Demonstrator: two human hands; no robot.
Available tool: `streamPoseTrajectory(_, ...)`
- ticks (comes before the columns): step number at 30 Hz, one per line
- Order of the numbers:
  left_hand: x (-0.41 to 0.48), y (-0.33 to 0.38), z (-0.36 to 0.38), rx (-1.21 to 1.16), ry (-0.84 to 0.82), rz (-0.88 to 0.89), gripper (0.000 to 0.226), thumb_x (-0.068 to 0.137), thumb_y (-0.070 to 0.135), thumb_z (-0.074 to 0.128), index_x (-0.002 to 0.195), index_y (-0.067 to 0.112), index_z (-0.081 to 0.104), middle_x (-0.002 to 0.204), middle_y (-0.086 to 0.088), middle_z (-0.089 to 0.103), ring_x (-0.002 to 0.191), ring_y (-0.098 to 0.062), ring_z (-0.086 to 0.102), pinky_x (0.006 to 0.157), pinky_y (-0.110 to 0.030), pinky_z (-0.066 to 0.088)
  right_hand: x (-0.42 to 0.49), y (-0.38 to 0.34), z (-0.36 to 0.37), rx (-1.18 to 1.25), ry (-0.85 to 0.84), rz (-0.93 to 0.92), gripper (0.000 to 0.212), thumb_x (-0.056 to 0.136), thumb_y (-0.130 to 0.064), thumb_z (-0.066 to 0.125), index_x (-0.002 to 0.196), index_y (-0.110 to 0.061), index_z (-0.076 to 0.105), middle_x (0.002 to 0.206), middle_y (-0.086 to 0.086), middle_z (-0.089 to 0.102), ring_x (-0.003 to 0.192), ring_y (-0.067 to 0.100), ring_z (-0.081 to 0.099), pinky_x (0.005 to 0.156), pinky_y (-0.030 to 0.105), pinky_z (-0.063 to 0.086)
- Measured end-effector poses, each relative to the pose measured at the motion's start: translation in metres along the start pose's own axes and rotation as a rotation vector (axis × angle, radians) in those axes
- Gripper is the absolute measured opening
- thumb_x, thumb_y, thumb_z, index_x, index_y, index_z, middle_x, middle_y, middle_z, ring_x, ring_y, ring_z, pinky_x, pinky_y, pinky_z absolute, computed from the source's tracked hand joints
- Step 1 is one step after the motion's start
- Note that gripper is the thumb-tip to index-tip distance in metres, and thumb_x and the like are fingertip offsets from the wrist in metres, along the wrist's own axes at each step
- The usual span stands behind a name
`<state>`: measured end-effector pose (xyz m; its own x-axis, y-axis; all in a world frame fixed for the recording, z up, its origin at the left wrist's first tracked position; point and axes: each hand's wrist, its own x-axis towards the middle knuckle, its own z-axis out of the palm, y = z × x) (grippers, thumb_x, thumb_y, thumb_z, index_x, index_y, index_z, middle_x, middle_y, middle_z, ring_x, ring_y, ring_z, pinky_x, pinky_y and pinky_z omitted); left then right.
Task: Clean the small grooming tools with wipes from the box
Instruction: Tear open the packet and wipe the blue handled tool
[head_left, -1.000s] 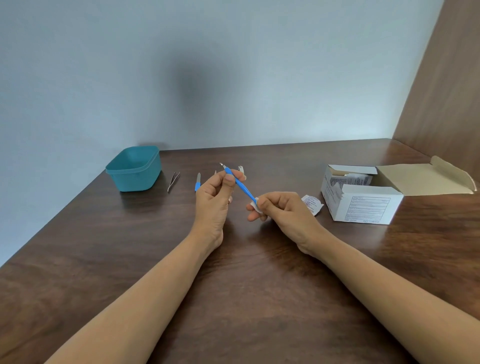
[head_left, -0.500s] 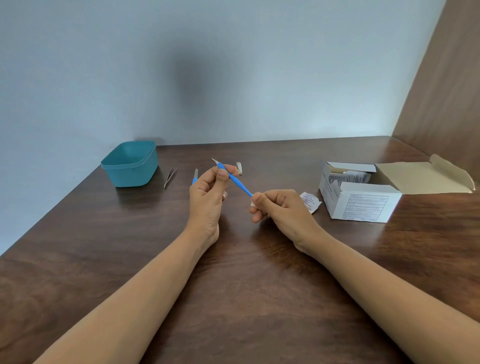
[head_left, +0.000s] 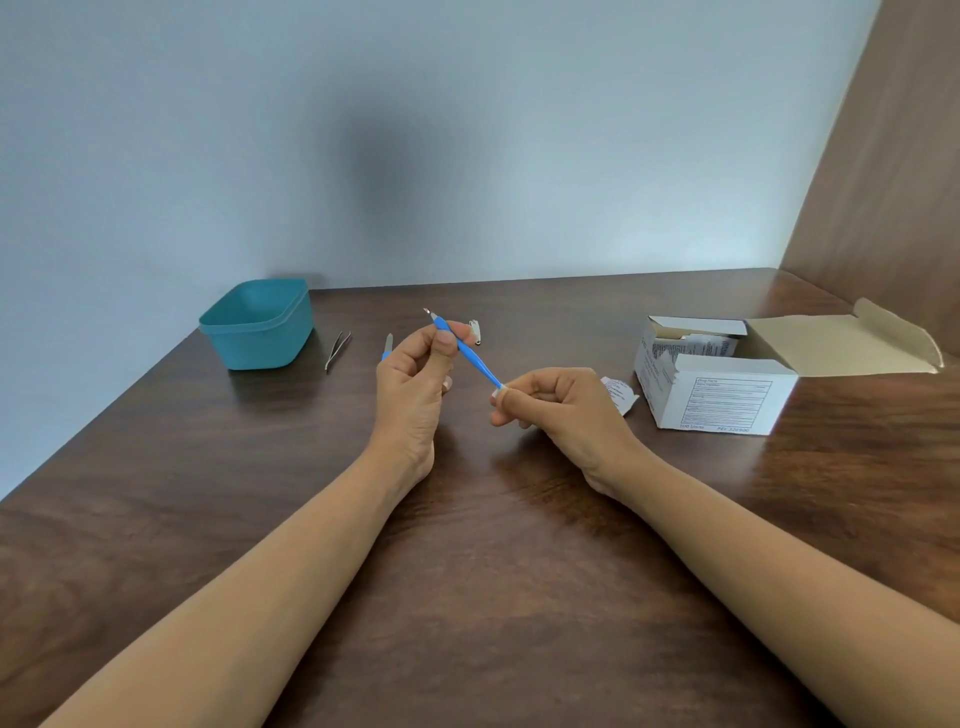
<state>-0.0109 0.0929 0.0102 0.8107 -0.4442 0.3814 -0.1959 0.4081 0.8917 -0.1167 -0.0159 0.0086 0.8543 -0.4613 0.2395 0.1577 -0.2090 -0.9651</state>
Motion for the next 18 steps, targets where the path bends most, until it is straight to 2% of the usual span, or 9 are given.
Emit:
streamPoseTrajectory(4, -0.0009, 0.0007, 0.0005, -0.009, -0.01, -0.01, 0.018, 0.095, 0.023, 0.054, 0.085, 0.02, 0.068, 0.085, 0.013, 0.069, 0.069, 0.005, 0.053, 0.064, -0.025, 0.031, 0.0009, 0.0021, 0.0003, -0.029, 0.012, -0.013, 0.02, 0.089, -0.016, 0.061, 0.076, -0.01, 0.074, 0.07, 0.008, 0.073, 0.068, 0.011, 0.062, 0.064, 0.021, 0.047)
streamPoseTrajectory(7, -0.0014, 0.0015, 0.0012, -0.019, -0.003, -0.012, 0.016, 0.095, 0.023, 0.054, 0.087, 0.02, 0.068, 0.084, 0.013, 0.07, 0.068, 0.004, 0.052, 0.063, -0.024, 0.031, 0.0009, -0.0005, 0.0006, 0.006, -0.036, -0.019, 0.025, 0.093, -0.011, 0.054, 0.077, -0.008, 0.073, 0.075, 0.008, 0.073, 0.069, 0.008, 0.064, 0.064, 0.019, 0.048)
streamPoseTrajectory(11, -0.0016, 0.0019, 0.0016, -0.032, 0.021, -0.02, 0.014, 0.09, 0.028, 0.057, 0.087, 0.02, 0.069, 0.085, 0.011, 0.07, 0.068, 0.003, 0.052, 0.062, -0.022, 0.032, 0.0011, -0.0002, -0.0019, 0.033, -0.094, -0.025, 0.015, 0.09, -0.006, 0.059, 0.086, -0.005, 0.073, 0.082, 0.011, 0.074, 0.079, 0.013, 0.066, 0.066, 0.017, 0.047)
streamPoseTrajectory(14, -0.0014, 0.0032, 0.002, -0.054, 0.037, -0.024, 0.02, 0.078, 0.037, 0.062, 0.086, 0.02, 0.069, 0.082, 0.011, 0.071, 0.068, 0.0, 0.05, 0.061, -0.023, 0.031, 0.0023, 0.002, -0.0031, 0.072, -0.083, -0.011, 0.009, 0.086, -0.006, 0.065, 0.087, -0.001, 0.073, 0.081, 0.013, 0.074, 0.078, 0.011, 0.063, 0.068, 0.016, 0.047)
streamPoseTrajectory(18, -0.0001, 0.0015, 0.0015, -0.05, 0.049, -0.036, 0.01, 0.088, 0.025, 0.06, 0.087, 0.018, 0.067, 0.082, 0.011, 0.07, 0.069, -0.001, 0.05, 0.061, -0.024, 0.03, 0.0032, 0.004, -0.003, 0.074, -0.039, -0.003, 0.008, 0.084, -0.005, 0.069, 0.085, 0.002, 0.072, 0.077, 0.012, 0.073, 0.07, 0.009, 0.064, 0.066, 0.016, 0.047)
